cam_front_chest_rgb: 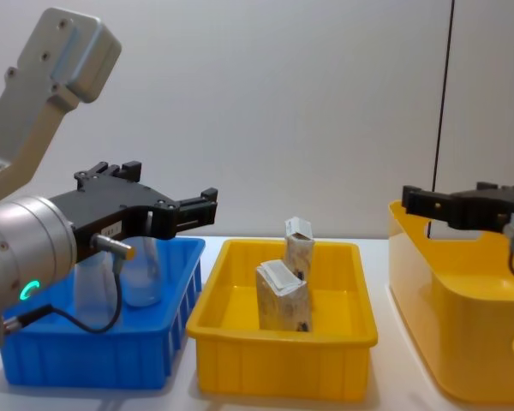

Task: Bimanual collaborative sorting of washing and personal care products

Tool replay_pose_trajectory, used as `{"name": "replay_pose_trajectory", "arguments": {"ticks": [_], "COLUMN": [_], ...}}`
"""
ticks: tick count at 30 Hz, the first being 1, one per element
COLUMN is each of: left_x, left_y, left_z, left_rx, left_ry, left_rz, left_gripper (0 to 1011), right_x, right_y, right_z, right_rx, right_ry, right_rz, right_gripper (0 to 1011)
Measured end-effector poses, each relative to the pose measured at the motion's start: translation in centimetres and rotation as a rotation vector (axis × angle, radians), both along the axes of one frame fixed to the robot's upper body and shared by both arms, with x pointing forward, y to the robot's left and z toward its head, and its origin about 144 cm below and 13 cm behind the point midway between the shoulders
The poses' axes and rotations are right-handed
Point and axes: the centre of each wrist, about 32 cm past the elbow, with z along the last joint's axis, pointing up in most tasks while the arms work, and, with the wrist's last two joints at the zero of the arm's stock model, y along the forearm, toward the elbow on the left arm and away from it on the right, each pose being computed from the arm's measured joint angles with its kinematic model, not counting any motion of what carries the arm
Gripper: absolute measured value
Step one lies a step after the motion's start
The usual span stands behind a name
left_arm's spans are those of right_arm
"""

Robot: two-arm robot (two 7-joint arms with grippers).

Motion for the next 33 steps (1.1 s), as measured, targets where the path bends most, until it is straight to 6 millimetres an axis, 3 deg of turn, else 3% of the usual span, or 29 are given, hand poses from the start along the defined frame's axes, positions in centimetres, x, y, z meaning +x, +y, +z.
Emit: {"name": "replay_pose_trajectory", "arguments": {"ticks": [33], "left_x": [0.0], "left_y": [0.0], "left_z": [0.0], "left_rx": [0.000], "left_ry": [0.000], "left_rz": [0.000], "left_gripper": [1001], "right_x": [5.3], "right_y": [4.3], "right_z": [2.9], "right_rx": [-0.175], "right_ry": [0.188], "right_rz": [0.121], "right_gripper": [1004]}}
